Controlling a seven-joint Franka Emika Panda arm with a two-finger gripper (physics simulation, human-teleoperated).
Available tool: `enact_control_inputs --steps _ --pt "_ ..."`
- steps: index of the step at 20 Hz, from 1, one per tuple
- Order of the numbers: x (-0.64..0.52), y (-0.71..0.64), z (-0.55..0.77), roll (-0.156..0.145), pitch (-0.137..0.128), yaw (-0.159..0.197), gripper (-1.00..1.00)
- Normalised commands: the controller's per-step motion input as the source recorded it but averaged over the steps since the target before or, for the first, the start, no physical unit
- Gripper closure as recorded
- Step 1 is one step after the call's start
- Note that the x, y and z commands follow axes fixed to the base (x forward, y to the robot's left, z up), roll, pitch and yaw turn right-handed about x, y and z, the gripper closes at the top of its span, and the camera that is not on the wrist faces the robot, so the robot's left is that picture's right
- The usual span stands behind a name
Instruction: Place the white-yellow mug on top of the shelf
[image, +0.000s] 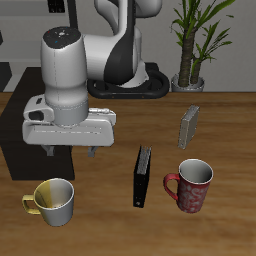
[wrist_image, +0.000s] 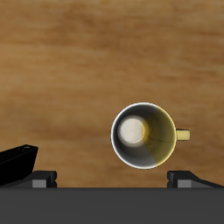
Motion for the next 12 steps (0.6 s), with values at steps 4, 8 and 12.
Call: enact_control_inputs --steps 4,8,12 --pt "0.16 -0.02 -0.31 -0.014 0.032 -0.001 -1.00" --pt "0.16 -0.02 -0.34 -0.022 0.034 -0.003 -1.00" --pt "0.14 -0.02 -0.31 -0.017 0.033 -0.004 -1.00"
